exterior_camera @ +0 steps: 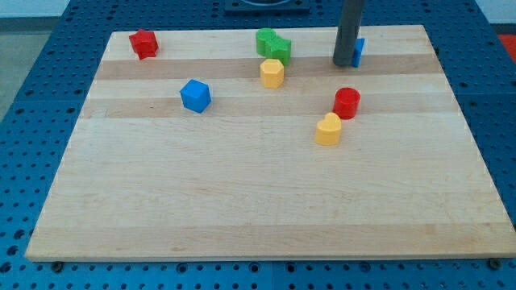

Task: Move the triangle to the top right of the board

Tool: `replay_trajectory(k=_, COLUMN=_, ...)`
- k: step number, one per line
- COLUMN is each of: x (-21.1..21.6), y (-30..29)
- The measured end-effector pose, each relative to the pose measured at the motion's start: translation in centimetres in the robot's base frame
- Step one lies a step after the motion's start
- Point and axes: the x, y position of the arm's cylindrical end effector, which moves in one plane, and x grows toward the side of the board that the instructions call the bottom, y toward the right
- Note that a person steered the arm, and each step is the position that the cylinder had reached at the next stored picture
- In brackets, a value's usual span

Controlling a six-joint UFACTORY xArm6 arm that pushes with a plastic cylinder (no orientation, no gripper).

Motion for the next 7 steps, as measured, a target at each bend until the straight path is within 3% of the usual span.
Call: replay_trajectory(k=7, x=-1.2, y=5.0)
